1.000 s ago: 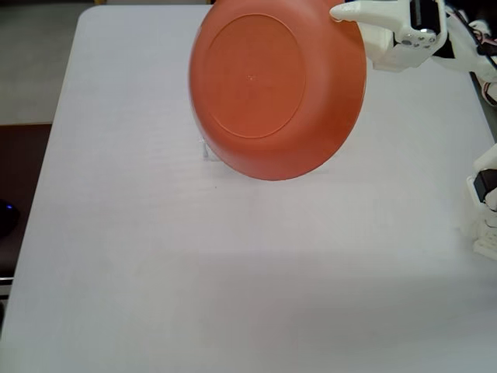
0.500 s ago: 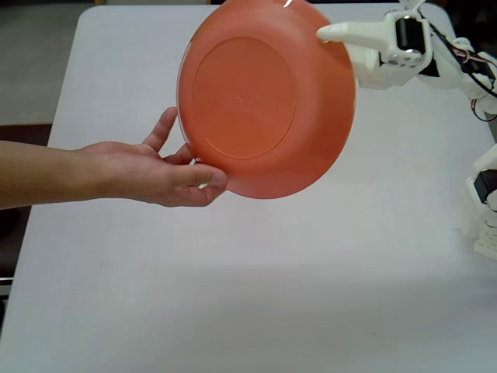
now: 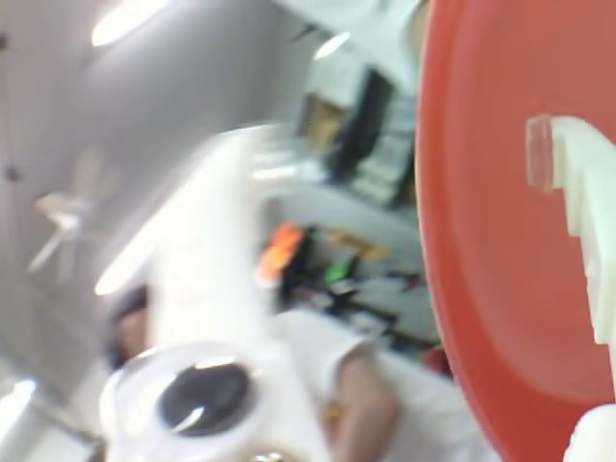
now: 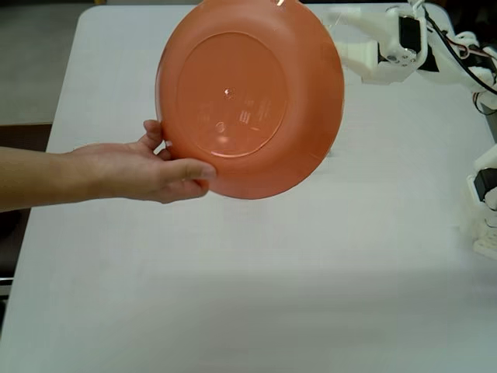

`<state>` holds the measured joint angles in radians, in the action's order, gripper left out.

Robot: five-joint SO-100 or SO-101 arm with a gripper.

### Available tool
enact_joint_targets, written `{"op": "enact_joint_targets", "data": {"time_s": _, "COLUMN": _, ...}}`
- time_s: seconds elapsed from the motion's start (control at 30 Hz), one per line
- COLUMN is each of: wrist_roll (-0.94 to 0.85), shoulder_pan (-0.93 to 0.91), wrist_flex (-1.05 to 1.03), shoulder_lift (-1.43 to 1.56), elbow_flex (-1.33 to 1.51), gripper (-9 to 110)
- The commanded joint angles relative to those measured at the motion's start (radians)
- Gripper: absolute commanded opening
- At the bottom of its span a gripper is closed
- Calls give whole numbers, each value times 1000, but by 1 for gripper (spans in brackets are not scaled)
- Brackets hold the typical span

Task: Would you please take all the plates for me?

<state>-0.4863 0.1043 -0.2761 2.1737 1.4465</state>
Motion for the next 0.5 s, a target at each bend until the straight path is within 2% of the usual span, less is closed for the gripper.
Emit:
{"op": "enact_joint_targets", "data": {"time_s": 0.0, "wrist_roll": -43, "shoulder_pan": -52, "wrist_flex": -63, "shoulder_lift": 60, "elbow_flex": -31, "gripper": 44}}
{"op": "enact_joint_targets", "data": {"time_s": 0.1, "wrist_roll": -72, "shoulder_pan": -112, "wrist_flex": -110, "shoulder_lift": 52, "elbow_flex": -31, "gripper": 42}}
{"op": "enact_joint_targets", "data": {"time_s": 0.2, "wrist_roll": -46, "shoulder_pan": -192, "wrist_flex": -210, "shoulder_lift": 28, "elbow_flex": -37, "gripper": 34}}
{"op": "enact_joint_targets", "data": {"time_s": 0.23, "wrist_roll": -32, "shoulder_pan": -219, "wrist_flex": -238, "shoulder_lift": 14, "elbow_flex": -37, "gripper": 29}}
{"op": "enact_joint_targets", "data": {"time_s": 0.33, "wrist_roll": 11, "shoulder_pan": -298, "wrist_flex": -347, "shoulder_lift": -44, "elbow_flex": -61, "gripper": 4}}
{"op": "enact_joint_targets", "data": {"time_s": 0.37, "wrist_roll": 17, "shoulder_pan": -319, "wrist_flex": -365, "shoulder_lift": -71, "elbow_flex": -74, "gripper": 0}}
{"op": "enact_joint_targets", "data": {"time_s": 0.47, "wrist_roll": 28, "shoulder_pan": -368, "wrist_flex": -471, "shoulder_lift": -155, "elbow_flex": -147, "gripper": 0}}
